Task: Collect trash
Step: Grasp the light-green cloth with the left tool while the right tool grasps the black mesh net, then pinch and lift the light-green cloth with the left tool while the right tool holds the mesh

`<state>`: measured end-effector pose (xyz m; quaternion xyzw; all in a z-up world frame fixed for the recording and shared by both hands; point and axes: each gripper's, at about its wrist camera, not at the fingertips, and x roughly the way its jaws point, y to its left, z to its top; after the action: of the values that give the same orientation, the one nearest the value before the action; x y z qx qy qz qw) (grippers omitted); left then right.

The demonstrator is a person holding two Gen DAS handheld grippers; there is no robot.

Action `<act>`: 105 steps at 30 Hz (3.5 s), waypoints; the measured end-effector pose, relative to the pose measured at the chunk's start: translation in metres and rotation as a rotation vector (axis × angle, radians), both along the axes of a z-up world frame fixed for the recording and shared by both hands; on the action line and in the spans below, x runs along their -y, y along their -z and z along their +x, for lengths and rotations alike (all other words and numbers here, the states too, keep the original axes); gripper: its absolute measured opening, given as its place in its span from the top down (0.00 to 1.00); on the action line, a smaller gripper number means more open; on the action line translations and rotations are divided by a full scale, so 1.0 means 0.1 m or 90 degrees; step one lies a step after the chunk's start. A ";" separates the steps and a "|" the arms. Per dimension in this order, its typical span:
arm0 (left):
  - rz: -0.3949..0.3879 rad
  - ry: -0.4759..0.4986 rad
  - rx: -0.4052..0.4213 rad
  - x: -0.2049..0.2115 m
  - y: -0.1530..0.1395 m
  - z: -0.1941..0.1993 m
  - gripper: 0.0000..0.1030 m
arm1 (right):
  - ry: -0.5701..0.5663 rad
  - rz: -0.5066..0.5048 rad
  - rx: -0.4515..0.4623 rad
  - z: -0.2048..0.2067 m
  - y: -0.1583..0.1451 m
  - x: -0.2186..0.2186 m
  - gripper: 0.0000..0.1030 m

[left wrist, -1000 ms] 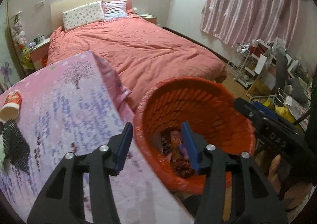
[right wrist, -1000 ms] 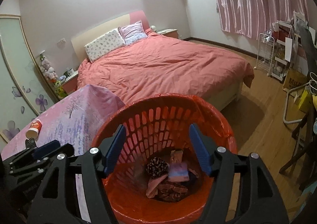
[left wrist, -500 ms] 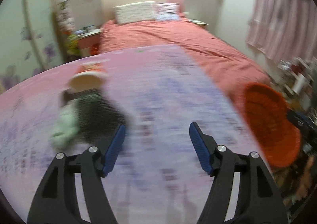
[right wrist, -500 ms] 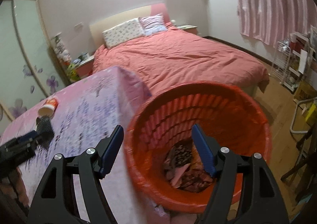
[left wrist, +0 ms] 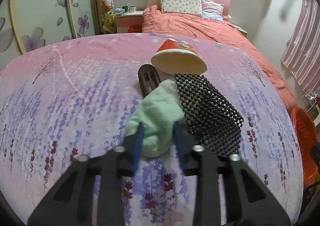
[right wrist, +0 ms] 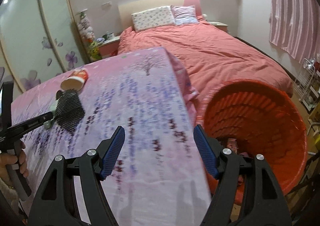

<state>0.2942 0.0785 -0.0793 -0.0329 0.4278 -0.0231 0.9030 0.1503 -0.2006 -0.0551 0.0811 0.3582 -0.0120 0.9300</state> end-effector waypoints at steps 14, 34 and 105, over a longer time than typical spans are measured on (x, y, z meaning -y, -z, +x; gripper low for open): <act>0.023 -0.009 0.019 -0.55 -0.03 -0.50 0.96 | -0.109 -0.018 -0.018 0.31 0.04 -0.88 0.31; -0.014 -0.097 0.038 -1.37 -0.12 -0.63 0.32 | -0.179 -0.075 -0.094 1.10 0.33 -1.89 0.34; 0.035 -0.076 -0.022 -0.91 0.18 -0.28 0.34 | -0.089 -0.013 -0.087 0.71 0.37 -0.92 0.91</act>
<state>0.2659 0.1700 -0.0970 -0.0342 0.4409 0.0433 0.8959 0.2217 -0.1089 -0.0917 0.0453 0.4253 0.0435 0.9029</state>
